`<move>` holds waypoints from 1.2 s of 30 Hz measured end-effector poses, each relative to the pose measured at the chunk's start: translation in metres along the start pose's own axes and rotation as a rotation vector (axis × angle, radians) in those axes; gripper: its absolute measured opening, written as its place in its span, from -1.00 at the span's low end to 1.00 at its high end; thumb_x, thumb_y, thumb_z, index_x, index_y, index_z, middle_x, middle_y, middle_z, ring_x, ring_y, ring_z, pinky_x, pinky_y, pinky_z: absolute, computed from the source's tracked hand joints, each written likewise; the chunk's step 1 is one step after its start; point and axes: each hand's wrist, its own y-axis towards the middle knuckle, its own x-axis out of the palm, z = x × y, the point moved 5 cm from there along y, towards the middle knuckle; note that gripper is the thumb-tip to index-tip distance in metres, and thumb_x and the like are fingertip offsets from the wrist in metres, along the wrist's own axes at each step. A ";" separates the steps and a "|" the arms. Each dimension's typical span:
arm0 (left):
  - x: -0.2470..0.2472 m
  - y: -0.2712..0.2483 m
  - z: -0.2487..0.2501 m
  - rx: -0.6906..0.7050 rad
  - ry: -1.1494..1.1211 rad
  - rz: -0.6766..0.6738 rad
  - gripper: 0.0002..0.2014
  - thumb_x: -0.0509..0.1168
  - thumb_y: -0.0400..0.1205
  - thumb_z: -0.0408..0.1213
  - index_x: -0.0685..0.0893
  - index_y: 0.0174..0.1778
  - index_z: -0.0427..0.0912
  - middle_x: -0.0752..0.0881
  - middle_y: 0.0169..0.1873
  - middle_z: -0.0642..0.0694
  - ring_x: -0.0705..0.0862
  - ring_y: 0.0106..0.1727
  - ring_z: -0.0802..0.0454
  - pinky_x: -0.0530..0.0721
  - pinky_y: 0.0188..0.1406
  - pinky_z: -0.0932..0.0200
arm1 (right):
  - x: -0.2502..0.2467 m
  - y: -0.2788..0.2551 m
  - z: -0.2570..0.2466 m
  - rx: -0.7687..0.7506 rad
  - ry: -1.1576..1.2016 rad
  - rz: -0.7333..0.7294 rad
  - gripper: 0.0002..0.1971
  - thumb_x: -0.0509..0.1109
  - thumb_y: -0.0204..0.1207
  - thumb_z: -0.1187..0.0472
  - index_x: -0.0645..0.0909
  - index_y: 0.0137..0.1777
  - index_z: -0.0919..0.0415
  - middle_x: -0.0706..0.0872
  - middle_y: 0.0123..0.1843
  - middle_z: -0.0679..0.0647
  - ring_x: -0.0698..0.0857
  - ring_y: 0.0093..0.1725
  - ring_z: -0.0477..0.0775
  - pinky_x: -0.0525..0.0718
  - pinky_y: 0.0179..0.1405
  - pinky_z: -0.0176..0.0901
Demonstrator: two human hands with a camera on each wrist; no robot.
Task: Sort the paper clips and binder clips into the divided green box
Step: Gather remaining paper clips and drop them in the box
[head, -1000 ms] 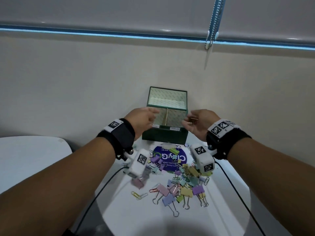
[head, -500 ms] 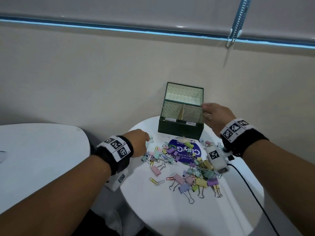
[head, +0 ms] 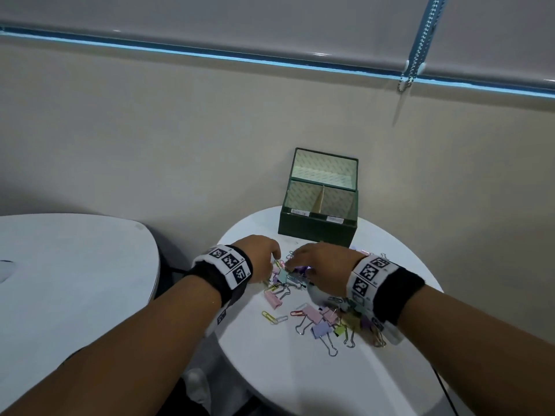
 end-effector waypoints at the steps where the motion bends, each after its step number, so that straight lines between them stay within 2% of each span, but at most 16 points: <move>1: 0.000 -0.001 -0.001 -0.007 0.000 0.010 -0.62 0.30 0.63 -0.36 0.65 0.34 0.07 0.68 0.27 -0.02 0.63 0.26 -0.01 0.57 0.20 0.17 | 0.003 0.006 -0.001 0.019 -0.039 -0.027 -0.55 0.38 0.52 0.31 0.69 0.31 -0.17 0.68 0.36 -0.11 0.65 0.34 0.06 0.65 0.34 0.02; 3: -0.002 -0.002 -0.005 -0.028 0.002 0.042 -0.60 0.31 0.61 -0.40 0.65 0.33 0.06 0.64 0.27 -0.02 0.63 0.25 -0.02 0.58 0.18 0.17 | 0.004 0.011 0.004 0.113 -0.071 -0.075 -0.67 0.45 0.36 0.32 0.76 0.04 -0.09 0.74 0.04 -0.11 0.74 0.06 0.06 0.76 0.07 -0.05; 5: -0.003 -0.002 -0.009 -0.038 0.009 0.067 -0.59 0.34 0.60 -0.39 0.66 0.34 0.05 0.61 0.26 -0.03 0.64 0.25 -0.04 0.58 0.16 0.17 | -0.003 0.010 0.009 0.179 -0.059 -0.079 -0.83 0.42 0.34 0.33 0.70 -0.21 0.01 0.69 -0.22 -0.09 0.70 -0.17 0.05 0.72 -0.14 -0.16; 7: -0.002 -0.001 -0.007 -0.013 0.013 0.063 -0.58 0.39 0.59 -0.35 0.68 0.35 0.11 0.59 0.27 -0.04 0.64 0.26 -0.07 0.62 0.20 0.13 | -0.013 0.009 0.011 0.194 -0.046 -0.014 -0.87 0.34 0.50 0.27 0.65 -0.15 0.01 0.68 -0.17 -0.04 0.66 -0.11 0.08 0.67 -0.12 -0.14; 9: 0.000 0.000 0.000 0.030 0.016 0.033 -0.59 0.41 0.60 -0.31 0.70 0.32 0.20 0.60 0.25 -0.05 0.66 0.22 -0.10 0.66 0.19 0.06 | -0.019 0.014 0.013 0.206 -0.043 0.036 -0.81 0.28 0.55 0.31 0.65 0.01 0.02 0.71 0.01 0.01 0.65 -0.01 0.10 0.64 -0.06 -0.12; 12: 0.002 0.005 0.007 0.066 0.027 0.010 -0.61 0.40 0.60 -0.33 0.76 0.24 0.23 0.65 0.18 -0.04 0.69 0.15 -0.12 0.66 0.04 0.10 | -0.017 0.027 0.011 0.215 -0.034 -0.017 -0.52 0.32 0.53 0.42 0.64 0.36 -0.05 0.68 0.38 0.04 0.67 0.24 0.12 0.61 0.09 -0.14; 14: 0.001 0.007 0.007 0.079 0.035 0.036 -0.68 0.42 0.60 -0.30 0.80 0.16 0.22 0.65 0.09 -0.04 0.69 0.12 -0.12 0.62 -0.05 0.12 | -0.014 0.031 0.005 0.183 -0.072 -0.064 -0.43 0.34 0.54 0.44 0.61 0.47 -0.09 0.65 0.46 0.04 0.66 0.35 0.14 0.60 0.17 -0.15; 17: 0.002 0.010 0.003 0.066 0.049 0.081 -0.83 0.45 0.58 -0.21 0.83 0.03 0.14 0.63 -0.07 0.00 0.70 0.05 -0.11 0.58 -0.13 0.15 | -0.008 0.033 0.003 0.184 -0.131 -0.090 -0.57 0.34 0.56 0.38 0.72 0.36 0.01 0.76 0.32 0.08 0.72 0.26 0.18 0.69 0.22 -0.09; 19: 0.002 0.012 0.000 0.047 0.038 0.091 -0.86 0.46 0.57 -0.17 0.84 0.02 0.06 0.70 -0.04 0.00 0.72 0.01 -0.10 0.59 -0.13 0.17 | -0.007 0.034 0.006 0.231 -0.150 -0.066 -0.69 0.35 0.54 0.32 0.79 0.21 0.11 0.81 0.09 0.12 0.77 0.06 0.20 0.74 0.04 -0.09; 21: 0.004 0.013 -0.001 0.043 0.027 0.088 -0.84 0.43 0.58 -0.13 0.84 0.04 0.04 0.73 0.00 -0.02 0.72 0.01 -0.10 0.59 -0.12 0.17 | -0.006 0.034 0.009 0.273 -0.163 -0.040 -0.78 0.36 0.53 0.30 0.80 0.08 0.19 0.76 -0.15 0.11 0.74 -0.12 0.19 0.71 -0.13 -0.14; 22: 0.004 0.014 -0.001 0.042 0.027 0.085 -0.84 0.42 0.58 -0.14 0.84 0.04 0.03 0.74 0.01 -0.02 0.72 0.01 -0.10 0.60 -0.11 0.17 | -0.006 0.033 0.011 0.296 -0.164 -0.030 -0.81 0.36 0.53 0.29 0.80 0.04 0.21 0.73 -0.21 0.10 0.74 -0.16 0.18 0.72 -0.15 -0.14; 26: 0.006 0.018 -0.005 0.009 0.075 0.080 -0.89 0.43 0.53 -0.21 0.85 -0.10 -0.01 0.79 -0.13 0.00 0.75 -0.10 -0.07 0.68 -0.14 0.17 | -0.004 0.031 0.016 0.335 -0.122 -0.001 -0.84 0.39 0.51 0.29 0.78 0.01 0.15 0.79 -0.11 0.10 0.77 -0.12 0.15 0.81 -0.04 -0.03; 29: 0.006 0.018 -0.010 -0.044 0.118 0.103 -0.88 0.42 0.55 -0.12 0.81 -0.11 -0.06 0.79 -0.18 -0.02 0.75 -0.15 -0.08 0.76 -0.09 0.08 | -0.002 0.031 0.016 0.330 -0.072 -0.016 -0.79 0.38 0.49 0.33 0.79 0.00 0.08 0.78 -0.04 0.07 0.76 -0.04 0.15 0.81 0.05 0.01; 32: 0.008 0.018 -0.012 -0.060 0.109 0.092 -0.84 0.41 0.59 -0.07 0.77 -0.07 -0.07 0.78 -0.15 -0.05 0.73 -0.14 -0.07 0.70 -0.15 0.12 | 0.001 0.033 0.017 0.336 -0.055 -0.040 -0.75 0.38 0.48 0.39 0.82 0.01 0.12 0.81 -0.01 0.10 0.78 -0.01 0.17 0.80 0.09 0.02; 36: 0.011 0.019 -0.012 -0.045 0.086 0.048 -0.86 0.37 0.61 -0.14 0.72 -0.06 -0.13 0.76 -0.11 -0.10 0.69 -0.12 -0.10 0.59 -0.19 0.13 | 0.003 0.035 0.021 0.364 -0.053 -0.017 -0.81 0.43 0.49 0.29 0.82 0.02 0.11 0.82 -0.03 0.09 0.79 -0.06 0.15 0.82 0.03 0.02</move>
